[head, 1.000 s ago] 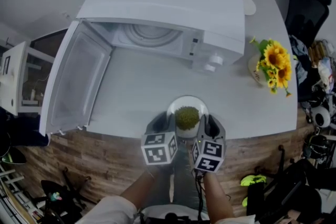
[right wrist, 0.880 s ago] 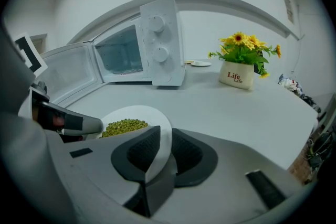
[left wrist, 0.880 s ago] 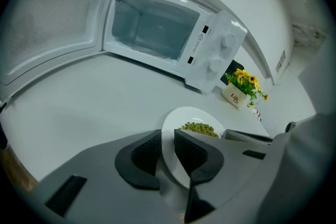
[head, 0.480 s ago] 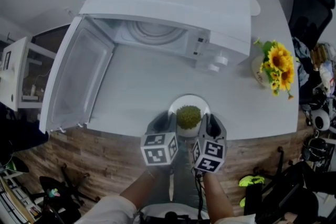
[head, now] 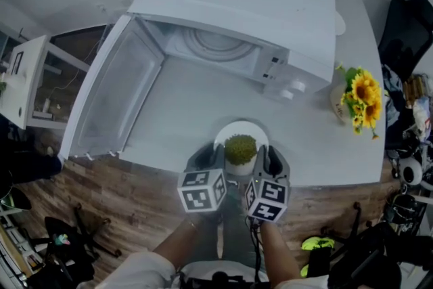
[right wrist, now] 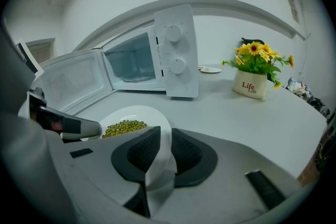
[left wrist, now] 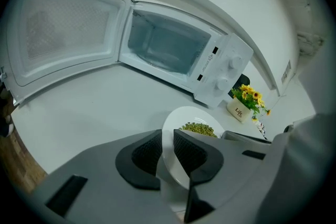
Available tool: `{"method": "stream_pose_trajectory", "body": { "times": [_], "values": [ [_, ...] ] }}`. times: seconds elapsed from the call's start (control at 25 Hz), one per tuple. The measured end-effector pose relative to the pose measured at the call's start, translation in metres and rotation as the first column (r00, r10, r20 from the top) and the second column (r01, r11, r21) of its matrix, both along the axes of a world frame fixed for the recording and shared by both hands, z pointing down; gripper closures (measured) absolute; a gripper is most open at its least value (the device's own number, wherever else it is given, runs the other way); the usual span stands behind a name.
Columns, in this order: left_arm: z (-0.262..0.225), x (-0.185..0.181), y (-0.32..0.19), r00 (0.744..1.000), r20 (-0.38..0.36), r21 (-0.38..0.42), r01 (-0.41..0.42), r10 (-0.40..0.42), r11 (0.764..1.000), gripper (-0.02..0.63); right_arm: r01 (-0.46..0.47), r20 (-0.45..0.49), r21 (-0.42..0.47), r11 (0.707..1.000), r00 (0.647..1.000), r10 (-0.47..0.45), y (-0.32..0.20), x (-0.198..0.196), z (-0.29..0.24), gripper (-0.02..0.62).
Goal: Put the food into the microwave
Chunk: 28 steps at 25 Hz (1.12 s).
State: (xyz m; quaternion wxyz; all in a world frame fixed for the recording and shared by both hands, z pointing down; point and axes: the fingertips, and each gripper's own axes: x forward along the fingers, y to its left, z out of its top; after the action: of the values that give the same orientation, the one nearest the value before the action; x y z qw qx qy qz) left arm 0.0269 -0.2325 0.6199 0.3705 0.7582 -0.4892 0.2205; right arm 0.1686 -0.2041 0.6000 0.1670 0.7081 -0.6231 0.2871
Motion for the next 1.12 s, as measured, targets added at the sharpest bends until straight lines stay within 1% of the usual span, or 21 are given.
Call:
{"method": "stream_pose_trajectory", "body": {
  "times": [0.64,1.12],
  "values": [
    [-0.05,-0.052,-0.032,0.993,-0.02,0.087,0.116,-0.115,0.989,0.523,0.115,-0.009,0.096,0.989,0.993,-0.115,-0.048,-0.05,-0.051,0.526],
    [-0.084,-0.073,-0.071,0.991,-0.042,0.152,0.134,-0.129,0.979,0.523,0.145,-0.045,0.173,0.974,0.989,-0.139,-0.089,-0.071,-0.091,0.526]
  ]
}}
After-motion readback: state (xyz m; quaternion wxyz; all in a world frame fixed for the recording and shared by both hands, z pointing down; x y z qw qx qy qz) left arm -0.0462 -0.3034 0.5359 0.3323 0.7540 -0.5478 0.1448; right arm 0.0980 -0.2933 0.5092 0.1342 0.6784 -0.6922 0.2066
